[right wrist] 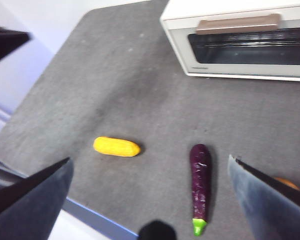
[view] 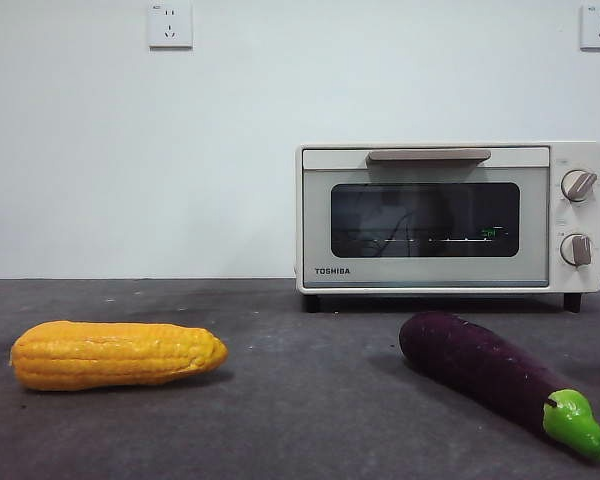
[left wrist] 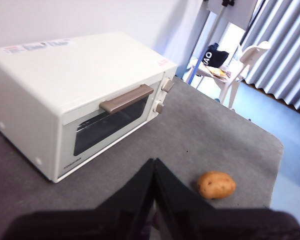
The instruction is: Take the eggplant from the table,put the eggplant in the oven
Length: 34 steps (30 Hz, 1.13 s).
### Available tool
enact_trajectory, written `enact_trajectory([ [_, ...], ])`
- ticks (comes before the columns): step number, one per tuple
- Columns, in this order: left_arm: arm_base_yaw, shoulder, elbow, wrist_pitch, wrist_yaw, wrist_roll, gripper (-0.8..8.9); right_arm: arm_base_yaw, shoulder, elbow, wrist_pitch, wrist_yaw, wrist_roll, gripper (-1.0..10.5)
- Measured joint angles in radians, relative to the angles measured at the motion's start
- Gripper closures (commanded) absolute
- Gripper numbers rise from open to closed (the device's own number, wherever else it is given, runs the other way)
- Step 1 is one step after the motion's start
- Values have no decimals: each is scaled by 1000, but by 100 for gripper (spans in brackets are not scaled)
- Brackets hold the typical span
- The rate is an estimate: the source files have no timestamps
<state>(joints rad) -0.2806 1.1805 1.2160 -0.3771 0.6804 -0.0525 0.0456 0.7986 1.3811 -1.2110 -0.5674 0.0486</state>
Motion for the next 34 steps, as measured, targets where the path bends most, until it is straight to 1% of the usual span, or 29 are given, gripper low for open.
enact_trajectory([
  [5,-44,97,2,74,-13,0,819,0,-2,0,-22,-6,0,317],
  [8,-73,168,32,76,-58,0,819,0,-2,0,-30,-6,0,317],
  [14,-134,322,195,78,-93,0,819,0,-2,0,-49,-6,0,317],
  [17,-167,398,300,79,-128,1,819,0,-2,0,-57,-6,0,317],
  [24,-237,572,511,29,-182,45,819,0,-2,0,-58,-6,0,317],
  [30,-272,690,618,11,-246,84,819,0,-2,0,-74,-6,-1,317],
  [34,-275,750,668,11,-261,93,819,0,-2,0,-77,-6,-2,317],
])
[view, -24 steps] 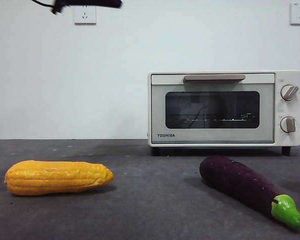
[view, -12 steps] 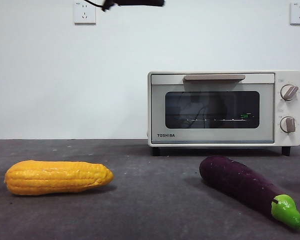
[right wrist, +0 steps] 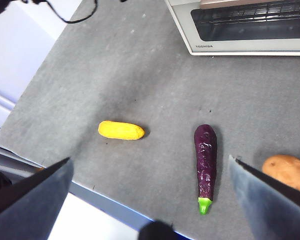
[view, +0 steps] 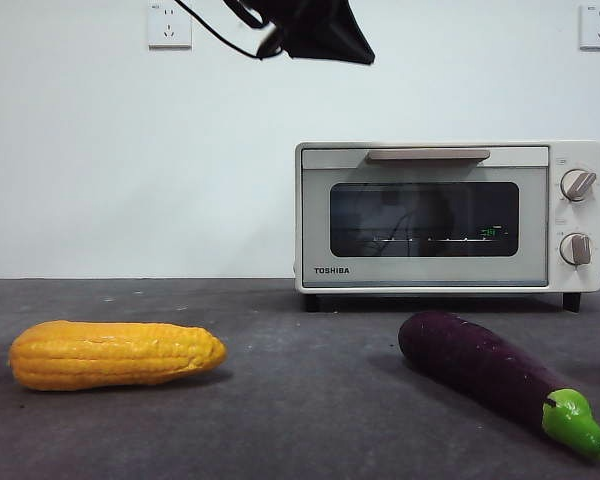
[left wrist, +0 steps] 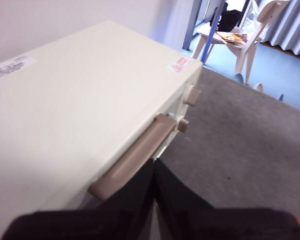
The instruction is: Take the eggplant from the table,put the eggplant in the oven
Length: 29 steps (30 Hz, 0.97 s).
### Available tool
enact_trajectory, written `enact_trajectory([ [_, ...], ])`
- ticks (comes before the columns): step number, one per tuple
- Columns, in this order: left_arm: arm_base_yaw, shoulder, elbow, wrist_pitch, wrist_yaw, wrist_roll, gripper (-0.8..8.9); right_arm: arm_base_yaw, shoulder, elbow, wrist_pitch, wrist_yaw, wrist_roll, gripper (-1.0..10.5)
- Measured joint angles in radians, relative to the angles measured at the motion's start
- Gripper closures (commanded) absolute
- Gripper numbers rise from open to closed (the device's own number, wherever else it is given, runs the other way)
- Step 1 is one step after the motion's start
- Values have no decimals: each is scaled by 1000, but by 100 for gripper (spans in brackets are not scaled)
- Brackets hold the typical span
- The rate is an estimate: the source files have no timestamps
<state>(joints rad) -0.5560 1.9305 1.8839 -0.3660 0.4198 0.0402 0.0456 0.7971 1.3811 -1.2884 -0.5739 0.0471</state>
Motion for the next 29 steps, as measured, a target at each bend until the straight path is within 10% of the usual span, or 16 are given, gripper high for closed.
enact_trajectory([
  [29,-31,166,7,155,-104,30,819,0,0,0,2,0,-2,317],
])
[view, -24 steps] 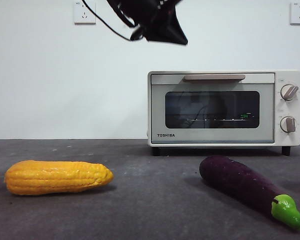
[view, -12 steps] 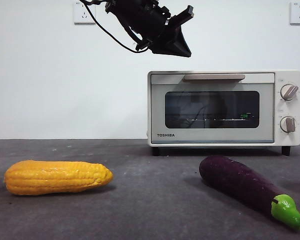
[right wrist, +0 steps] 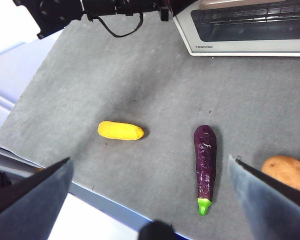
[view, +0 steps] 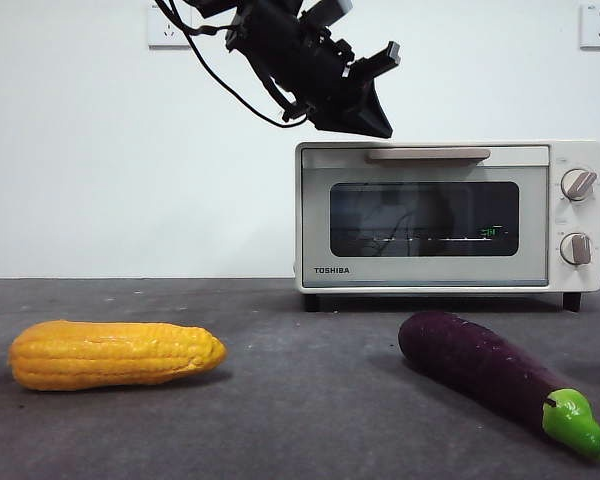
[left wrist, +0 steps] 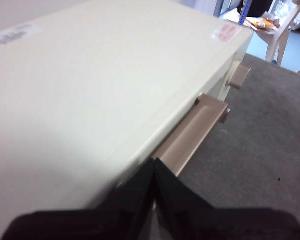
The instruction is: Take the eggplant from the table,put the eggplant in the oven
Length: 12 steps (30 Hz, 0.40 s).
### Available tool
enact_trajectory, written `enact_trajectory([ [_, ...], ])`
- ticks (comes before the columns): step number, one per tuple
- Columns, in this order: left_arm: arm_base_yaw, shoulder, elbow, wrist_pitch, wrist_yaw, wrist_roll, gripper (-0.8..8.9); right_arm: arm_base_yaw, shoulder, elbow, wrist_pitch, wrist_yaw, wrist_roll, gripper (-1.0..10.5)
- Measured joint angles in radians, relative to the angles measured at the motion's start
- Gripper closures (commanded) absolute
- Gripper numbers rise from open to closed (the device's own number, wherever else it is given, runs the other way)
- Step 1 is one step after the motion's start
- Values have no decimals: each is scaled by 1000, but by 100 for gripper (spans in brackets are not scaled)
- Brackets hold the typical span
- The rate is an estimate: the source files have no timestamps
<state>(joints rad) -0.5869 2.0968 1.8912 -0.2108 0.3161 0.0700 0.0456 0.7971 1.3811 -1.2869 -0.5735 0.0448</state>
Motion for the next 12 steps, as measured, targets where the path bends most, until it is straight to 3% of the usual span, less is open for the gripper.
enact_trajectory([
  [12,-3,33,1,22,1,13,819,0,0,0,0,0,0,318],
])
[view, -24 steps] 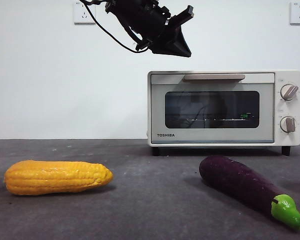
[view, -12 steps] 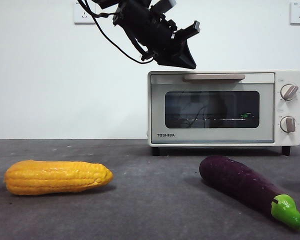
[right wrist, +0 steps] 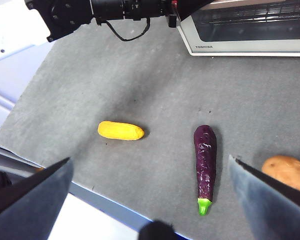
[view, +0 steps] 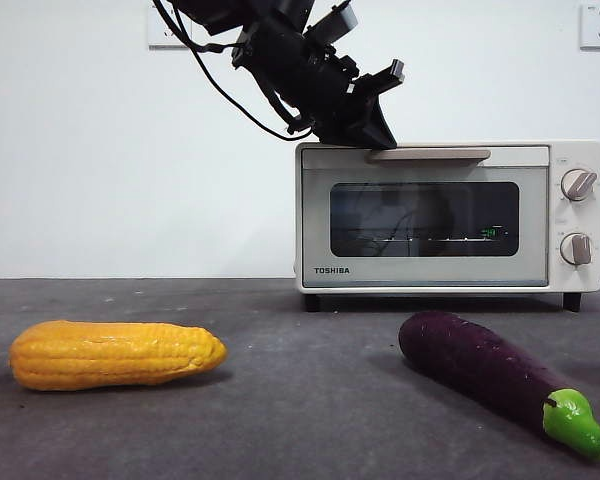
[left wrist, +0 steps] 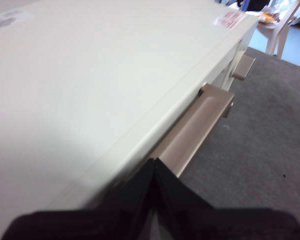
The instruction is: Take the eggplant from the table,put the eggplant in the oven
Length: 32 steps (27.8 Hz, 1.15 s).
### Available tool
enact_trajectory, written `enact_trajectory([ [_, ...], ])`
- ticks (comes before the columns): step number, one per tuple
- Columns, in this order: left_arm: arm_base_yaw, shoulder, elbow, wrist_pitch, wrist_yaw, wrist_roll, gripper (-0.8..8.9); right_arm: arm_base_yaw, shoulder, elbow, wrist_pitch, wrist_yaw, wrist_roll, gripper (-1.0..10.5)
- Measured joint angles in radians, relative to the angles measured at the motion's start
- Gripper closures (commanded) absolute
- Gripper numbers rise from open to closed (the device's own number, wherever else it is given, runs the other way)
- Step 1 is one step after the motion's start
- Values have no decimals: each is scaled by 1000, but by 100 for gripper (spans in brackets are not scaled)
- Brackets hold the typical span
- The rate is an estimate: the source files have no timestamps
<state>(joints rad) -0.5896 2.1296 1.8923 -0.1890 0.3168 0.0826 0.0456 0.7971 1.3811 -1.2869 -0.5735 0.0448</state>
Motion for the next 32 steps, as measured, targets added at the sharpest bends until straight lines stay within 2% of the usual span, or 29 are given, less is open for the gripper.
enact_trajectory([
  [17,-36,17,20,-18,-11,52,819,0,0,0,0,0,0,319],
  [26,-62,17,32,-85,-7,69,819,0,0,0,0,0,-1,319],
  [32,-115,29,27,-140,63,71,819,0,0,0,0,8,-9,319],
])
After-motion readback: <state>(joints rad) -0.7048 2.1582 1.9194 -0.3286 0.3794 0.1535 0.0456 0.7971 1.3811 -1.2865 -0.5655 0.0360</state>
